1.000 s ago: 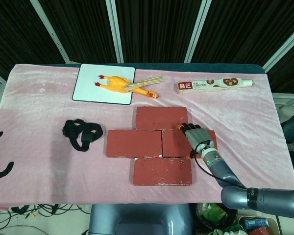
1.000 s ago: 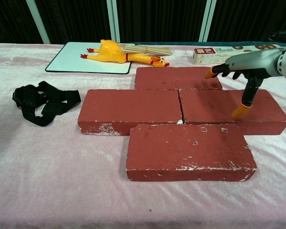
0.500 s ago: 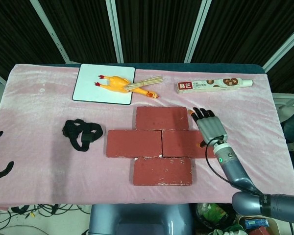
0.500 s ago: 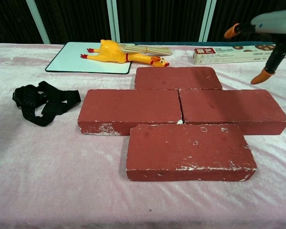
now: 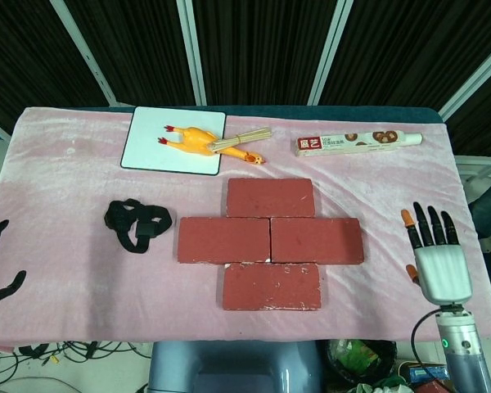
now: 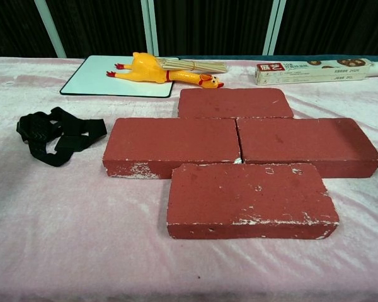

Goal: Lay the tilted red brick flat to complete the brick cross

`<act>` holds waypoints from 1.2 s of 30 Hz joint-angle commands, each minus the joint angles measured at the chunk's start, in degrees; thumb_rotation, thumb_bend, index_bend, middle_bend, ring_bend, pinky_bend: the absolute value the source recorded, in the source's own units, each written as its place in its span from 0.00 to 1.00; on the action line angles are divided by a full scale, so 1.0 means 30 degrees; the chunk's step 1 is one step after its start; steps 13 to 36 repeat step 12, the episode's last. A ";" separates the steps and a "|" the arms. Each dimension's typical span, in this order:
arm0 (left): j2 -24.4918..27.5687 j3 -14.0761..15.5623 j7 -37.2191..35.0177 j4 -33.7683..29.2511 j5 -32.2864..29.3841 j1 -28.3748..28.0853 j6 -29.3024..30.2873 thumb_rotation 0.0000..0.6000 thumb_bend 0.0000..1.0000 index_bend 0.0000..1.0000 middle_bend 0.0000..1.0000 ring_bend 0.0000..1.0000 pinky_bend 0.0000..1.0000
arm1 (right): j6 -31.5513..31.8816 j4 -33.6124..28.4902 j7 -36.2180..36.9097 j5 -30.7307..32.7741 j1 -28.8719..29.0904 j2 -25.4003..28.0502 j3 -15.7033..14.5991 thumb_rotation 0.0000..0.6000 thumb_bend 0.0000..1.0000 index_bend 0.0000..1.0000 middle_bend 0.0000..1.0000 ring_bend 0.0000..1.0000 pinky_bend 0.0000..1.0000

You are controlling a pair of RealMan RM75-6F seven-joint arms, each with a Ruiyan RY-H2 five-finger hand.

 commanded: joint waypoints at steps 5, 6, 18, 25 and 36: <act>0.0004 0.0068 -0.0046 0.0075 0.0018 -0.0021 -0.0134 1.00 0.25 0.09 0.03 0.00 0.00 | 0.0068 0.2152 0.1643 -0.1232 -0.2219 -0.1433 -0.0283 1.00 0.00 0.00 0.00 0.01 0.09; 0.0002 0.0069 -0.0055 0.0091 0.0037 -0.0026 -0.0133 1.00 0.25 0.09 0.03 0.00 0.00 | 0.0006 0.2255 0.1796 -0.1225 -0.2351 -0.1429 -0.0242 1.00 0.00 0.00 0.00 0.01 0.09; -0.0060 0.0147 0.0075 0.0180 0.0153 -0.0043 -0.0165 1.00 0.25 0.09 0.03 0.00 0.00 | -0.0646 0.2505 0.2489 -0.1368 -0.2867 -0.1168 0.0411 1.00 0.00 0.00 0.00 0.01 0.09; -0.0060 0.0147 0.0075 0.0180 0.0153 -0.0043 -0.0165 1.00 0.25 0.09 0.03 0.00 0.00 | -0.0646 0.2505 0.2489 -0.1368 -0.2867 -0.1168 0.0411 1.00 0.00 0.00 0.00 0.01 0.09; -0.0060 0.0147 0.0075 0.0180 0.0153 -0.0043 -0.0165 1.00 0.25 0.09 0.03 0.00 0.00 | -0.0646 0.2505 0.2489 -0.1368 -0.2867 -0.1168 0.0411 1.00 0.00 0.00 0.00 0.01 0.09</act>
